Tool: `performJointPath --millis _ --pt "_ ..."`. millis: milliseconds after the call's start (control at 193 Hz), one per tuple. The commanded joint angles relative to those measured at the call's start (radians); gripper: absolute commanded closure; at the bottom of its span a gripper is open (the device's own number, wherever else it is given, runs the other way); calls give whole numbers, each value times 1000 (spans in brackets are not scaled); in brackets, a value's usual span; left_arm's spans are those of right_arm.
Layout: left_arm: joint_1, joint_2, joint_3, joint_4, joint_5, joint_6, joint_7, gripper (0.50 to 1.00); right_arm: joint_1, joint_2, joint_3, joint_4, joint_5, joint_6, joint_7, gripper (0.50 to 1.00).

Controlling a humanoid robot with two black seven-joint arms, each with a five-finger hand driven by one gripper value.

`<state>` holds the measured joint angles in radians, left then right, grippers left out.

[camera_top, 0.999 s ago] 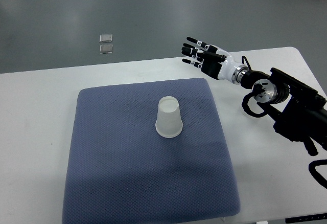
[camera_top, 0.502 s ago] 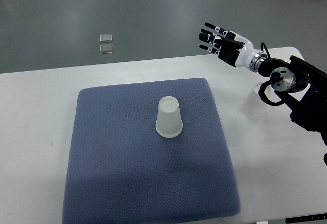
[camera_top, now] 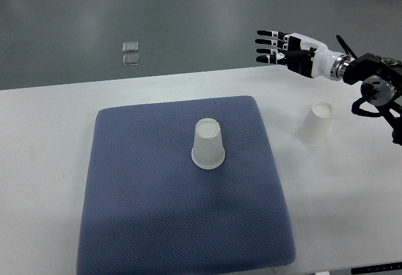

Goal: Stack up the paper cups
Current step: 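Move the right hand toward the second white paper cup on the table, then lower the right hand and grasp the white paper cup from its side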

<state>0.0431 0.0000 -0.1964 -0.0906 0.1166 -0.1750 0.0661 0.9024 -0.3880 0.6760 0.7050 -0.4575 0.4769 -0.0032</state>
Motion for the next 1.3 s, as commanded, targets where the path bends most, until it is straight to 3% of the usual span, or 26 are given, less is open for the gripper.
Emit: performJointPath --millis 0,217,378,663,1139,1222,1294 --pt "0 0 0 0 0 0 0 500 0 -54 -19 57 -90 11 0 562" --pt "0 0 0 0 0 0 0 500 30 -196 -137 225 -274 16 -1 560" --pt "0 0 0 0 0 0 0 500 64 -278 -226 234 -484 23 6 562" --pt "0 0 0 0 0 0 0 500 61 -295 -273 235 -734 3 46 562" --pt "0 0 0 0 0 0 0 500 53 -284 -520 234 -782 -285 89 572" --pt "0 0 0 0 0 0 0 500 47 -281 -526 234 -782 -296 89 603" --pt "0 0 0 0 0 0 0 500 46 -282 -532 232 -782 -296 89 658"
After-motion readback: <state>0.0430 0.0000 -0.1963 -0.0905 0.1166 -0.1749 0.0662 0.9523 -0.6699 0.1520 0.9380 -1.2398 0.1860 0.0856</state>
